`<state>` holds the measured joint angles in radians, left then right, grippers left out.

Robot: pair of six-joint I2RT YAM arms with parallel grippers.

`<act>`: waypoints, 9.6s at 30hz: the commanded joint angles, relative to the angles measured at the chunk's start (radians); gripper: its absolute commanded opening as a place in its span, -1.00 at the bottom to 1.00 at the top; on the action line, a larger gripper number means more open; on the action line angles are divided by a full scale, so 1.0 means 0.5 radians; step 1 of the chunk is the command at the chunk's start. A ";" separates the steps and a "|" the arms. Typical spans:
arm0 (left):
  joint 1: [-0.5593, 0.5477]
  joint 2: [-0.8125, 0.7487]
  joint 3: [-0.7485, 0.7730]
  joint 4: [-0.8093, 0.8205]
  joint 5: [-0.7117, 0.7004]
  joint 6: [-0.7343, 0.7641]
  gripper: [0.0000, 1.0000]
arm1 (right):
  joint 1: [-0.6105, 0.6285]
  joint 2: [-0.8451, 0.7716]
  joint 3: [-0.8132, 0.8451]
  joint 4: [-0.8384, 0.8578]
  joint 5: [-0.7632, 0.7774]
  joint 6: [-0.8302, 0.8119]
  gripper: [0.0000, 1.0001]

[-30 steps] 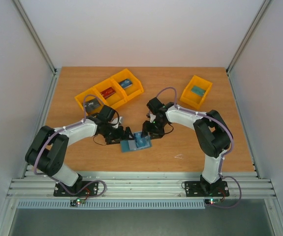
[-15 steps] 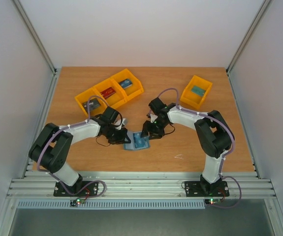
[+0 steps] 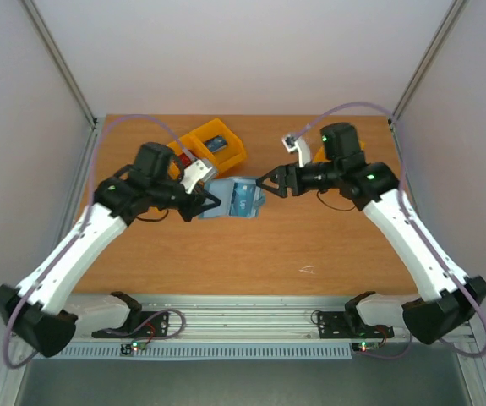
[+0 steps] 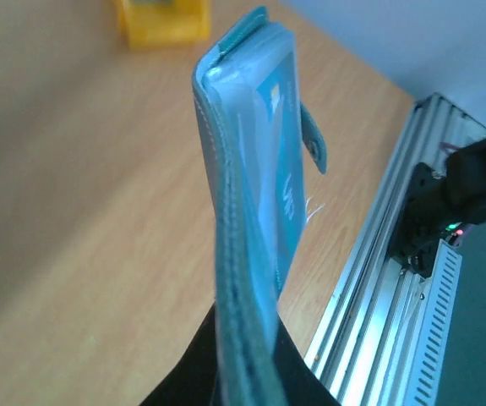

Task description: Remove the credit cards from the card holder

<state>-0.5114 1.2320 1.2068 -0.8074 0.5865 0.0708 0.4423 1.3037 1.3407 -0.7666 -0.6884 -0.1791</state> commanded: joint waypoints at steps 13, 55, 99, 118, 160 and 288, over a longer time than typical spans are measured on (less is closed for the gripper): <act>-0.008 -0.044 0.657 0.015 0.149 0.479 -1.00 | -0.090 -0.084 0.660 -0.106 -0.386 -0.620 0.97; 0.021 -0.675 -0.352 1.018 0.042 0.285 0.16 | 0.095 0.274 0.831 -1.356 1.021 0.125 -0.97; -0.500 -0.637 -1.091 2.059 -0.449 3.065 -0.15 | 0.436 0.275 0.788 -0.953 -0.332 0.025 -0.98; -0.503 -0.616 -1.081 2.268 -0.235 3.098 -0.99 | 0.433 0.229 0.713 -0.847 -0.400 0.034 -0.98; -0.503 -0.907 -1.114 1.811 -0.509 3.123 -0.99 | -0.078 -0.005 0.401 -0.649 -0.451 0.239 -0.98; 0.158 2.555 2.148 0.401 -2.018 1.400 -1.00 | -0.855 0.807 0.483 -0.992 -0.525 -0.326 -0.98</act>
<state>-0.4377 2.4622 2.2578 -0.6601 -0.3946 0.7403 0.0204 1.7008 1.5517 -1.2488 -0.9207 -0.3206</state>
